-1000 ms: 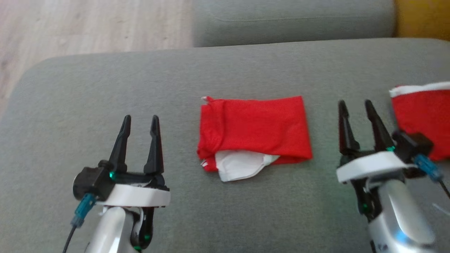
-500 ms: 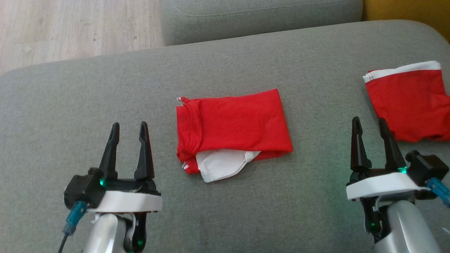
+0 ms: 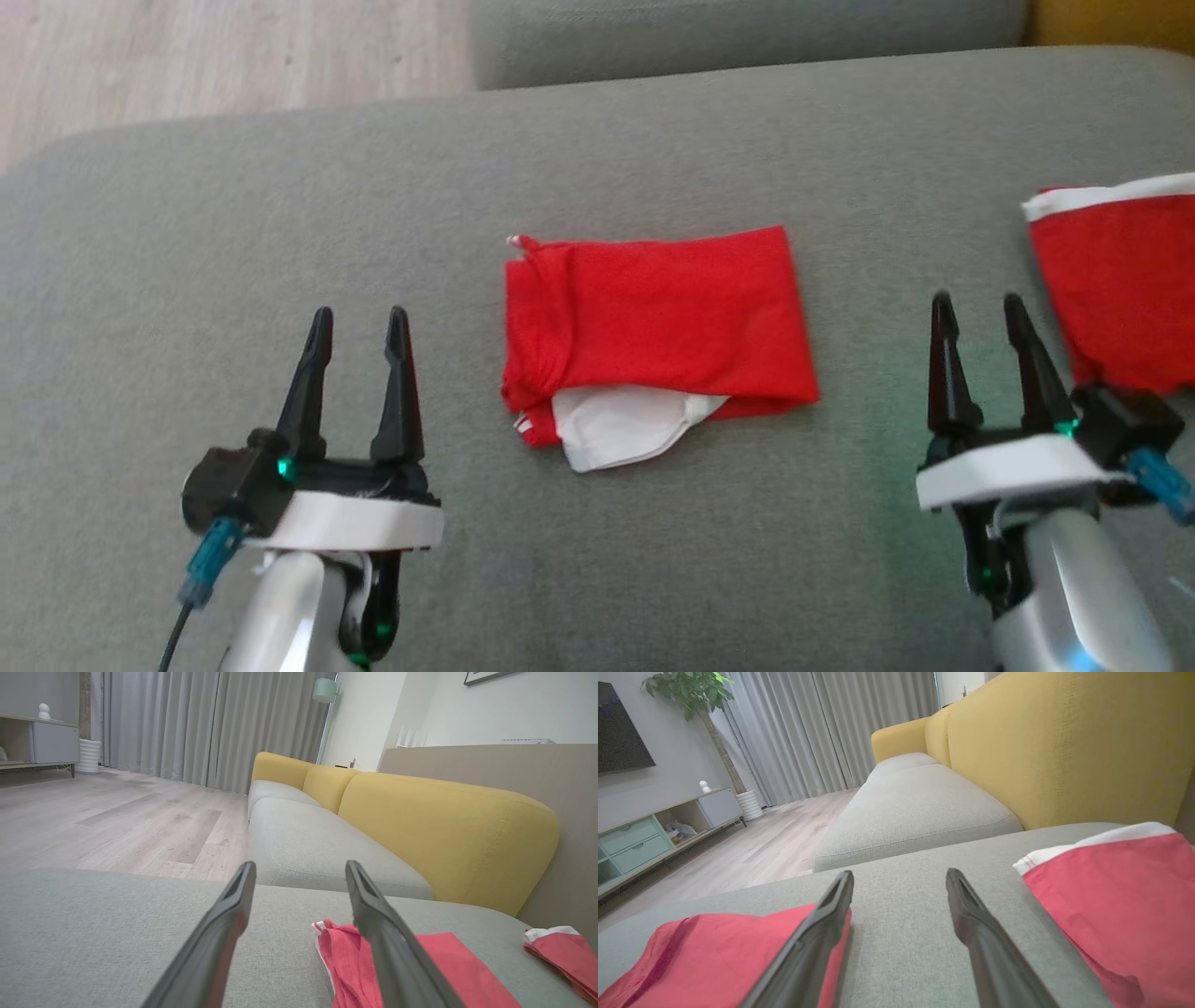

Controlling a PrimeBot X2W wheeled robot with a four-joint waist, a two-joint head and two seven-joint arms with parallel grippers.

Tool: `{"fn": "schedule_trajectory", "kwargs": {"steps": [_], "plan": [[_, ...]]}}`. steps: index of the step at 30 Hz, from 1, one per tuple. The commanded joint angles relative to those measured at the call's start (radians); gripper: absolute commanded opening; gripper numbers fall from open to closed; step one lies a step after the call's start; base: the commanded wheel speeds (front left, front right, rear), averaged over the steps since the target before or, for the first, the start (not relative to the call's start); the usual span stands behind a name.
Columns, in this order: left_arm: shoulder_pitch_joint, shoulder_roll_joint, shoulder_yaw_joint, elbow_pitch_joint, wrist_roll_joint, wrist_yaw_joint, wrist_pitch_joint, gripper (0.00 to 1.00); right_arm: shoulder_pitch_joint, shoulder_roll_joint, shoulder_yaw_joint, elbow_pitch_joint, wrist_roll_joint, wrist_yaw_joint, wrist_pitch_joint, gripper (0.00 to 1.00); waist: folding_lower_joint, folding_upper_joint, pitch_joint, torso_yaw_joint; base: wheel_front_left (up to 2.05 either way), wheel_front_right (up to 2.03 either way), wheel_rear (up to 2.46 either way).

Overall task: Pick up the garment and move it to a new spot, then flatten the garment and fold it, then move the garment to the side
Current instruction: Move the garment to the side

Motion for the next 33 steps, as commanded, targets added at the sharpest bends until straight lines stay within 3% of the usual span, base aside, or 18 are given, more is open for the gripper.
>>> {"fn": "schedule_trajectory", "kwargs": {"steps": [1, 6, 13, 25, 26, 27, 28, 33], "plan": [[-0.052, 0.004, 0.018, -0.037, 0.003, -0.004, -0.006, 1.0, -0.064, 0.001, 0.022, -0.021, -0.013, -0.001, -0.001, 1.0, -0.0001, 0.0, 0.021, 0.028, 0.0, 0.0, 0.0], [-0.073, 0.004, -0.003, -0.038, -0.004, -0.001, -0.006, 1.0, -0.116, 0.001, 0.023, 0.036, -0.021, -0.001, 0.04, 1.0, -0.0001, 0.0, 0.051, 0.073, 0.0, 0.0, 0.0], [-0.093, 0.004, -0.027, -0.032, -0.013, 0.004, -0.006, 1.0, -0.185, 0.001, 0.065, 0.194, 0.053, -0.001, 0.149, 1.0, -0.0001, 0.0, 0.084, 0.126, 0.0, 0.0, 0.0], [-0.107, 0.004, -0.049, -0.024, -0.015, 0.008, -0.006, 1.0, -0.276, 0.001, 0.149, 0.443, 0.06, -0.001, 0.196, 1.0, -0.0001, 0.0, 0.103, 0.171, 0.0, 0.0, 0.0], [-0.107, 0.004, -0.05, -0.023, -0.015, 0.008, -0.006, 1.0, -0.282, 0.001, 0.156, 0.459, 0.055, -0.001, 0.193, 0.65, -0.0001, 0.0, 0.101, 0.172, 0.0, 0.0, 0.0], [-0.106, 0.004, -0.05, -0.022, -0.015, 0.009, -0.006, 1.0, -0.287, 0.001, 0.161, 0.472, 0.05, -0.001, 0.185, 0.05, -0.0001, 0.0, 0.099, 0.172, 0.0, 0.0, 0.0], [-0.106, 0.004, -0.049, -0.021, -0.015, 0.009, -0.006, 1.0, -0.29, 0.001, 0.165, 0.483, 0.047, -0.001, 0.175, 0.0, -0.0001, 0.0, 0.096, 0.172, 0.0, 0.0, 0.0], [-0.097, 0.004, -0.045, -0.017, -0.007, 0.012, -0.006, 1.0, -0.31, 0.001, 0.178, 0.516, -0.018, -0.001, 0.109, 0.0, -0.0001, 0.0, 0.073, 0.15, 0.0, 0.0, 0.0]]}}
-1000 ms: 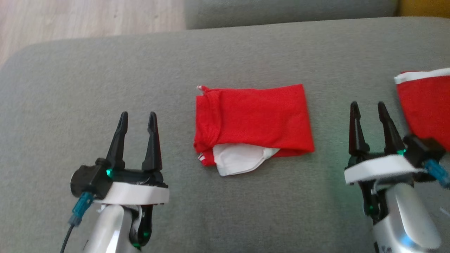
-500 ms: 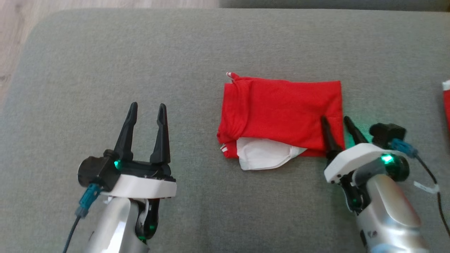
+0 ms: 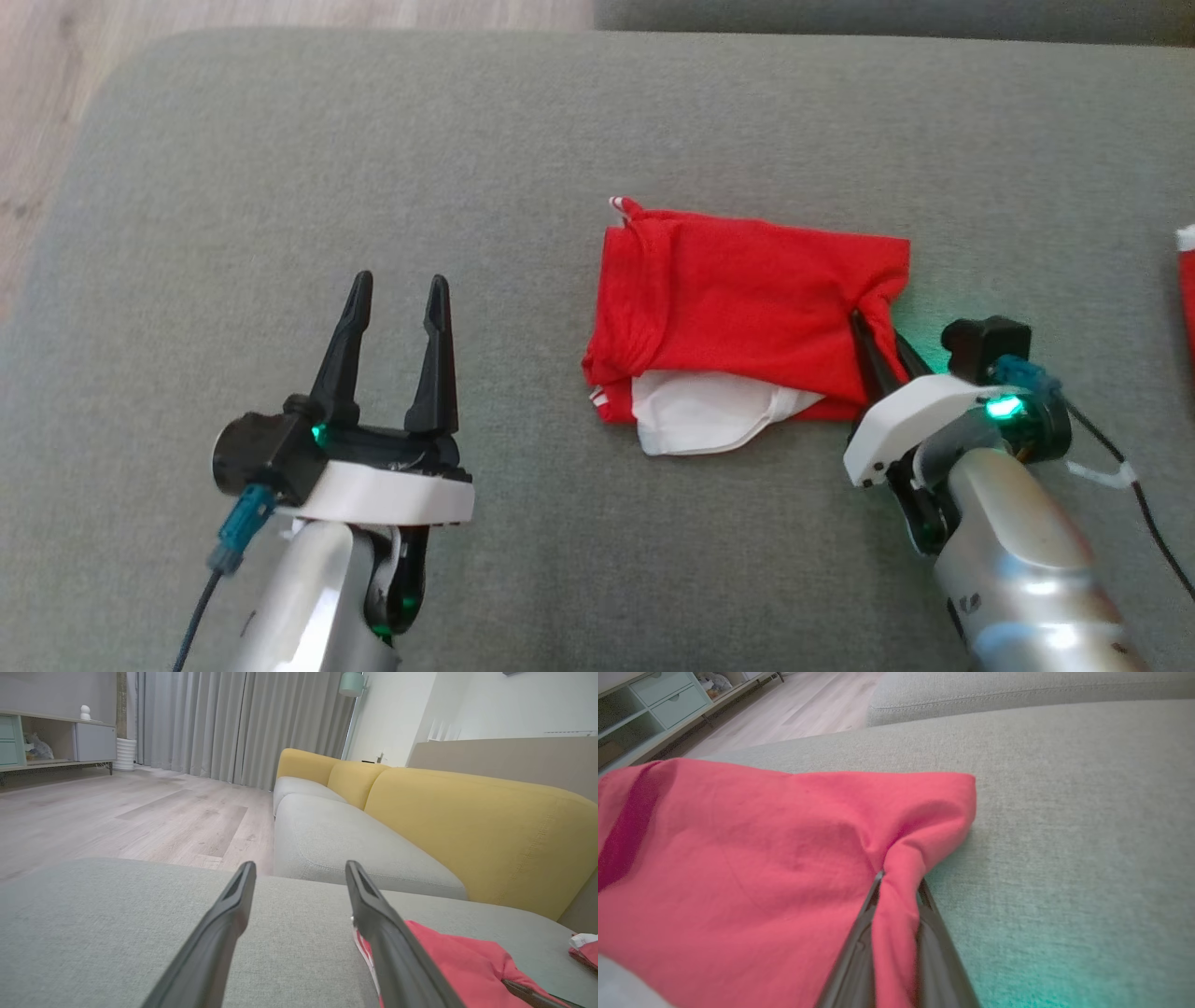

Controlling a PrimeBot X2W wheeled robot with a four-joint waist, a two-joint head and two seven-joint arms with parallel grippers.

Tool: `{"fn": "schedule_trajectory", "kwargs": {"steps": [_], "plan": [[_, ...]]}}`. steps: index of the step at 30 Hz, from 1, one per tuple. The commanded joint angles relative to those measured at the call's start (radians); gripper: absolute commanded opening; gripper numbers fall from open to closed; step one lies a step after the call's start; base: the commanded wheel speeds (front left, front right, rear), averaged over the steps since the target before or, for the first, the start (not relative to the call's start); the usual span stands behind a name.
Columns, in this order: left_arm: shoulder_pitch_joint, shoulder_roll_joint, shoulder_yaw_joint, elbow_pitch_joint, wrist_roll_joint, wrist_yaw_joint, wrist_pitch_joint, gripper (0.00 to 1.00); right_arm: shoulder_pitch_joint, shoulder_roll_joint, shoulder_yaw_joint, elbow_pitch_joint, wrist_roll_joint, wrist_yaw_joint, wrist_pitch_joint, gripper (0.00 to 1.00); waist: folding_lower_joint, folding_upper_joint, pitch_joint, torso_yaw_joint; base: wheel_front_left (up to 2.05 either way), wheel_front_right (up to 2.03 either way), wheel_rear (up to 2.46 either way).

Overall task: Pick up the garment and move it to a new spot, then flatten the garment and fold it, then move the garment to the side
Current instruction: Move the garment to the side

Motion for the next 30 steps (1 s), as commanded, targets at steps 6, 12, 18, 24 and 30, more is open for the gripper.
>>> {"fn": "schedule_trajectory", "kwargs": {"steps": [6, 12, 18, 24, 30], "plan": [[-0.016, 0.005, 0.024, -0.036, 0.007, -0.001, -0.006, 1.0, -0.012, 0.014, 0.008, -0.022, -0.087, -0.001, -0.06, 0.0, 0.0, 0.0, -0.048, -0.056, 0.0, 0.0, 0.0], [0.006, 0.005, -0.004, -0.046, 0.009, 0.0, -0.006, 1.0, -0.009, -0.021, 0.012, -0.092, -0.182, -0.001, -0.053, 0.0, 0.0, 0.0, -0.093, -0.131, 0.0, 0.0, 0.0], [0.019, 0.005, -0.034, -0.064, -0.002, 0.014, -0.006, 1.0, -0.001, -0.128, 0.069, -0.217, -0.212, -0.001, 0.023, 0.0, 0.0, 0.0, -0.109, -0.215, 0.0, 0.0, 0.0], [-0.007, 0.005, -0.045, -0.078, 0.005, 0.018, -0.006, 1.0, -0.022, -0.297, 0.096, -0.36, -0.19, -0.001, 0.115, 0.0, 0.0, 0.0, -0.059, -0.287, 0.0, 0.0, 0.0], [-0.045, 0.005, -0.041, -0.076, 0.02, 0.01, -0.006, 1.0, -0.059, -0.423, 0.087, -0.419, -0.174, -0.001, 0.175, 0.0, 0.0, 0.0, 0.006, -0.315, 0.0, 0.0, 0.0]]}}
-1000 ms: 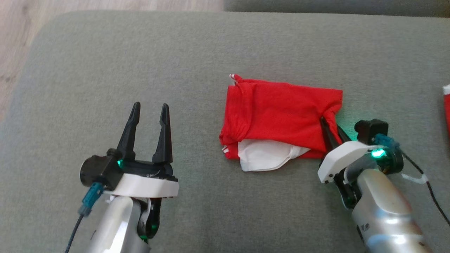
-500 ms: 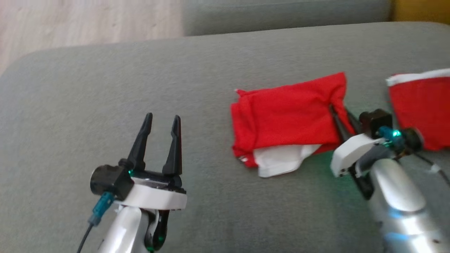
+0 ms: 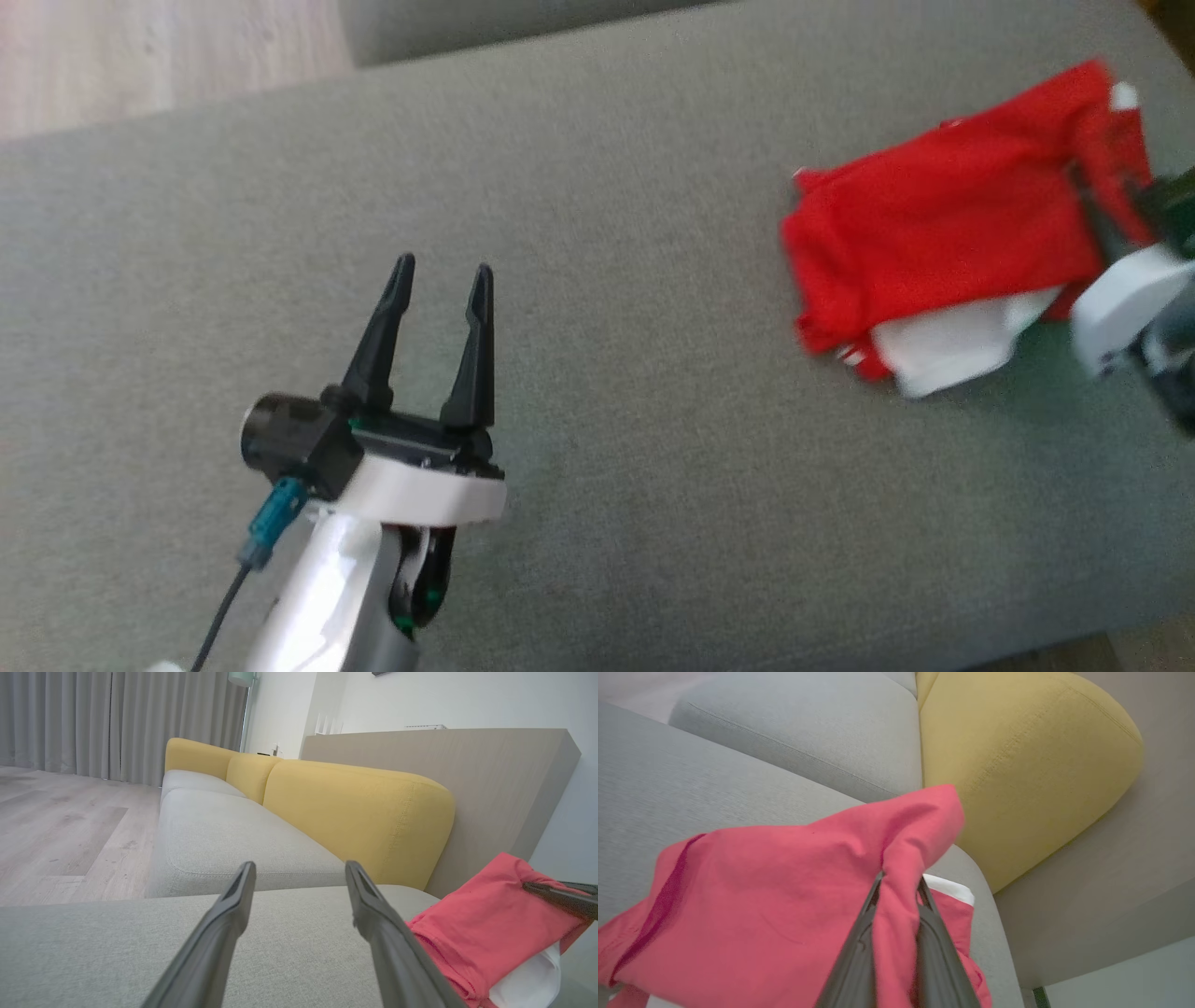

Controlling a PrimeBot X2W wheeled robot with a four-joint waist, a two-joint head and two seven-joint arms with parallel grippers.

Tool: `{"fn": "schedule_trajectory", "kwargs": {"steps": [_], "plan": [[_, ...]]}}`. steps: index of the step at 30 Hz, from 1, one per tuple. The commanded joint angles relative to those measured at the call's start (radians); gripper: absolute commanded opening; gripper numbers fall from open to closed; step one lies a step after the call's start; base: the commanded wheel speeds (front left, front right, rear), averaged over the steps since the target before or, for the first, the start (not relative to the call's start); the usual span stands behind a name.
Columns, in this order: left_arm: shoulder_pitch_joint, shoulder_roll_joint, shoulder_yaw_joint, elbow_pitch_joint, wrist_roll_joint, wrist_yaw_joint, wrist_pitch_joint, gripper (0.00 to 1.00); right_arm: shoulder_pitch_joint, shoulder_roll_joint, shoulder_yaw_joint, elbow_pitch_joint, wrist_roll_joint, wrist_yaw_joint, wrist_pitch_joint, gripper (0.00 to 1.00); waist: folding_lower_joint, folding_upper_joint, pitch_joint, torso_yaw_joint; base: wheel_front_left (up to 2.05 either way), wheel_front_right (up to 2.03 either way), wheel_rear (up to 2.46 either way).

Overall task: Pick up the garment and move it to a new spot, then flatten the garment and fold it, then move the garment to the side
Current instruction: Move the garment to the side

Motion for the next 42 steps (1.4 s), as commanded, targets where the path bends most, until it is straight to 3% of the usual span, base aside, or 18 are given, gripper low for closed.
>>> {"fn": "schedule_trajectory", "kwargs": {"steps": [1, 3, 13, 18, 24, 25, 26, 34, 42], "plan": [[-0.049, 0.005, 0.032, -0.031, 0.011, -0.007, -0.006, 1.0, -0.049, -0.043, -0.002, -0.038, 0.013, -0.001, 0.009, 0.0, -0.0001, 0.0, 0.046, -0.023, 0.0, 0.0, 0.0], [-0.069, 0.005, 0.04, -0.025, 0.02, -0.015, -0.006, 1.0, -0.077, -0.082, -0.035, -0.027, 0.019, -0.001, 0.023, 0.0, -0.0001, 0.0, 0.083, -0.025, 0.0, 0.0, 0.0], [-0.121, 0.005, 0.059, -0.008, 0.044, -0.039, -0.006, 1.0, -0.136, -0.155, -0.184, 0.094, -0.06, -0.001, 0.037, 0.0, -0.0001, 0.0, 0.168, 0.01, 0.0, 0.0, 0.0], [-0.128, 0.005, 0.069, -0.009, 0.047, -0.045, -0.006, 1.0, -0.144, -0.163, -0.261, 0.147, -0.101, -0.001, 0.025, 0.0, -0.0001, 0.0, 0.188, 0.022, 0.0, 0.0, 0.0], [-0.125, 0.005, 0.081, -0.008, 0.052, -0.05, -0.006, 1.0, -0.131, -0.124, -0.321, 0.16, -0.129, -0.001, 0.022, 0.0, -0.0001, 0.0, 0.195, 0.024, 0.0, 0.0, 0.0], [-0.124, 0.005, 0.083, -0.008, 0.049, -0.05, -0.006, 1.0, -0.128, -0.117, -0.332, 0.154, -0.134, -0.001, 0.019, 0.27, -0.0001, 0.0, 0.194, 0.023, 0.0, 0.0, 0.0], [-0.123, 0.005, 0.084, -0.007, 0.047, -0.051, -0.006, 1.0, -0.126, -0.109, -0.346, 0.152, -0.134, -0.001, 0.018, 1.0, -0.0001, 0.0, 0.192, 0.021, 0.0, 0.0, 0.0], [-0.113, 0.005, 0.089, -0.001, 0.035, -0.052, -0.006, 1.0, -0.132, -0.066, -0.37, 0.117, -0.15, -0.001, -0.001, 1.0, -0.0001, 0.0, 0.131, 0.008, 0.0, 0.0, 0.0], [-0.076, 0.005, 0.107, -0.009, 0.022, -0.04, -0.006, 1.0, -0.12, 0.022, -0.342, -0.003, -0.132, -0.001, -0.007, 1.0, -0.0001, 0.0, 0.031, 0.013, 0.0, 0.0, 0.0]]}}
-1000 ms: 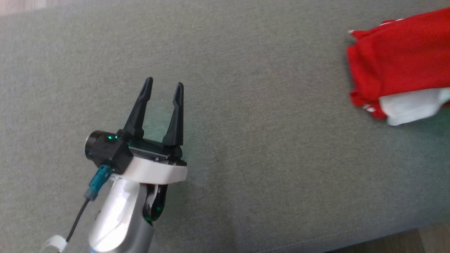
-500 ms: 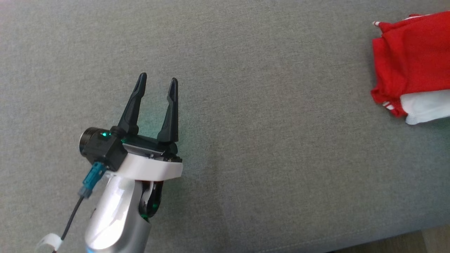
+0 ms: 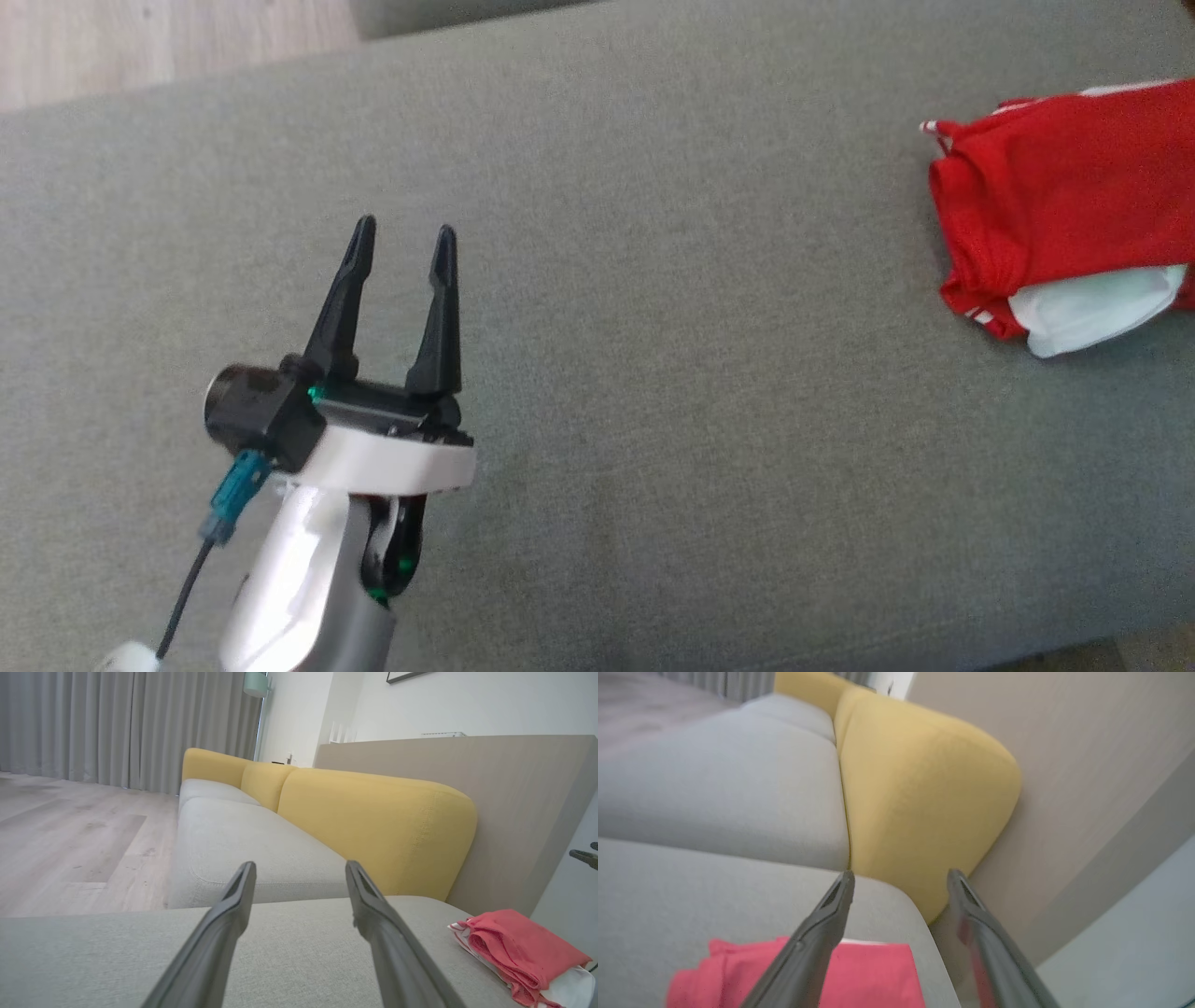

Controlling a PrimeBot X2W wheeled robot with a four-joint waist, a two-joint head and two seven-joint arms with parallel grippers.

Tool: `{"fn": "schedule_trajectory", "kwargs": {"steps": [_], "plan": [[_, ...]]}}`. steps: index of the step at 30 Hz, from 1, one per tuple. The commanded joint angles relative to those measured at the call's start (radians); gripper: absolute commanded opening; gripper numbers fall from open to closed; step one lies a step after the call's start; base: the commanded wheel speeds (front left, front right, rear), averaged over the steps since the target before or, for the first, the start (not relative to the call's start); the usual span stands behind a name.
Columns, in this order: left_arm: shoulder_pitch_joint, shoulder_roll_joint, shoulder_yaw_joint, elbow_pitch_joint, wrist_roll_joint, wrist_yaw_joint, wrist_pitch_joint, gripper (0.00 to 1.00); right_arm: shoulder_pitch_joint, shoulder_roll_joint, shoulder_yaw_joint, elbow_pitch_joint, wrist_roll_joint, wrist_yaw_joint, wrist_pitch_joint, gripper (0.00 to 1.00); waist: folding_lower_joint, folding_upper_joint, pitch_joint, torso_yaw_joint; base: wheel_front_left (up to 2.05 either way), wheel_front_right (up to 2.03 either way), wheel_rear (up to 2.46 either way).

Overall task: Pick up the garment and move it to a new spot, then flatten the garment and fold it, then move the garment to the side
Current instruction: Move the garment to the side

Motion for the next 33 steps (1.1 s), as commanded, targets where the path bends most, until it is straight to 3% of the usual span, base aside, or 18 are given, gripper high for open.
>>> {"fn": "schedule_trajectory", "kwargs": {"steps": [1, 8, 16, 27, 33], "plan": [[-0.002, 0.007, 0.038, -0.036, -0.006, 0.008, -0.006, 1.0, 0.011, -0.009, 0.013, -0.044, 0.017, -0.001, -0.011, 1.0, 0.0001, 0.0, -0.035, 0.007, 0.0, 0.0, 0.0], [0.059, 0.007, 0.075, -0.064, -0.006, 0.032, -0.006, 1.0, 0.118, 0.124, 0.048, -0.236, 0.115, -0.001, -0.06, 1.0, 0.0001, 0.0, -0.117, 0.039, 0.0, 0.0, 0.0], [0.12, 0.007, 0.088, -0.064, 0.02, 0.035, -0.006, 1.0, 0.28, 0.34, 0.014, -0.368, 0.198, -0.001, -0.134, 1.0, 0.0001, 0.0, -0.159, 0.076, 0.0, 0.0, 0.0], [0.206, 0.007, 0.096, -0.079, 0.015, 0.064, -0.006, 1.0, 0.469, 0.367, 0.118, -0.298, 0.325, -0.001, -0.272, 1.0, 0.0001, 0.0, -0.211, 0.103, 0.0, 0.0, 0.0], [0.245, 0.007, 0.107, -0.082, 0.008, 0.076, -0.006, 1.0, 0.543, 0.367, 0.161, -0.264, 0.352, -0.001, -0.294, 1.0, 0.0001, 0.0, -0.227, 0.1, 0.0, 0.0, 0.0]]}}
